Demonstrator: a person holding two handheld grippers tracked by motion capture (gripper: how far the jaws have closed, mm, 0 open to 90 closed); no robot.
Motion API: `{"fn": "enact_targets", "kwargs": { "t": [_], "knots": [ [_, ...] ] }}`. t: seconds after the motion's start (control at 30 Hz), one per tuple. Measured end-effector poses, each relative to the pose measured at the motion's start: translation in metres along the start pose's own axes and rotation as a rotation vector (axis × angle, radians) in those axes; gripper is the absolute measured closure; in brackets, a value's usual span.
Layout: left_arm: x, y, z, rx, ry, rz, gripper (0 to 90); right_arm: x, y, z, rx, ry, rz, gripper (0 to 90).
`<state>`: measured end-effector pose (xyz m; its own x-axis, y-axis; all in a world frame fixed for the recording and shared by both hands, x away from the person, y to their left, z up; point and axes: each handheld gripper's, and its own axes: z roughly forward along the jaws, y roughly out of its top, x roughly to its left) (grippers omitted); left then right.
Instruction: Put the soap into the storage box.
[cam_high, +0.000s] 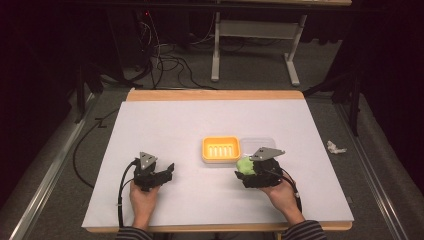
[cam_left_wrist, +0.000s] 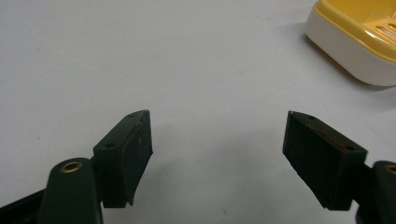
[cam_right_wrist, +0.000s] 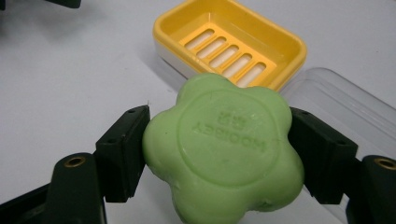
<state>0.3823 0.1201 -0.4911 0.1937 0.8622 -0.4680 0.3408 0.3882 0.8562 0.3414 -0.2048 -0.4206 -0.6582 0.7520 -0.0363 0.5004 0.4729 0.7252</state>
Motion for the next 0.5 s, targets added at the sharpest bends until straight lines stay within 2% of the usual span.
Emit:
{"fn": "enact_targets", "kwargs": {
  "t": [0.5],
  "knots": [
    [0.0, 0.0, 0.0, 0.0, -0.004, -0.003, 24.5, -0.008, 0.023, 0.007, -0.012, -0.007, -0.005, 27.5]
  ]
}}
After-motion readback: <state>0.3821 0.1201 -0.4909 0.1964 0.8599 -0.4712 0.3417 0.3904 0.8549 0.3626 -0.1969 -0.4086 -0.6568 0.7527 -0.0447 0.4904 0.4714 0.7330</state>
